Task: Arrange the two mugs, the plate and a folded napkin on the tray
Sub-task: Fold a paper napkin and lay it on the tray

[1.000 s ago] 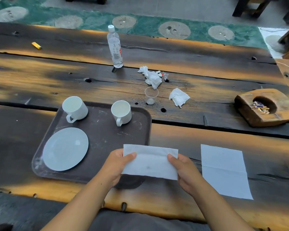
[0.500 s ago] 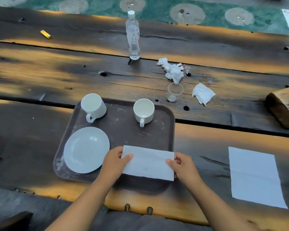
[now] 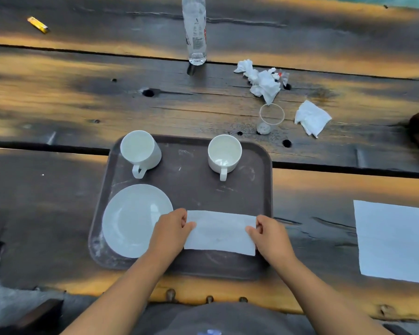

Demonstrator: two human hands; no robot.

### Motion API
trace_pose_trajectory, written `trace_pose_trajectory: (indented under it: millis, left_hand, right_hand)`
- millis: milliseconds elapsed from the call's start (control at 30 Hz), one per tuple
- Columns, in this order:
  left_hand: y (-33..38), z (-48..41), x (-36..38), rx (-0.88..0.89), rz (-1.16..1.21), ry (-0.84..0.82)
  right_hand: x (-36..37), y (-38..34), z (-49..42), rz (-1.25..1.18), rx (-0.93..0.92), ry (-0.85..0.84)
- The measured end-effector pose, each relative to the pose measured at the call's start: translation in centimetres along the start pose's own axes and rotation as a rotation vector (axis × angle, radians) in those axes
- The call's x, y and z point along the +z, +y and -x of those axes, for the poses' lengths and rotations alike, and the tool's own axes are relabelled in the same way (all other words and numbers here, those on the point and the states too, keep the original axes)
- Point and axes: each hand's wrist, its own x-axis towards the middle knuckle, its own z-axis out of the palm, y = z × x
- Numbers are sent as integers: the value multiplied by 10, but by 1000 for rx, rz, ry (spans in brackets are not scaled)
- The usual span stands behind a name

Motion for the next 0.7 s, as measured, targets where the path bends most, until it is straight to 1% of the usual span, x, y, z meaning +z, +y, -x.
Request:
trace_pose_trajectory:
  millis: [167, 400, 700]
  left_hand:
    - [4, -4, 2, -11, -100, -21]
    - [6, -7, 6, 24, -194, -23]
    - [8, -11, 10, 52, -296, -23]
  right_hand:
    - [4, -6, -2, 133, 25, 0]
    - [7, -9, -5, 194, 23, 10]
    - [10, -12, -5, 213, 23, 23]
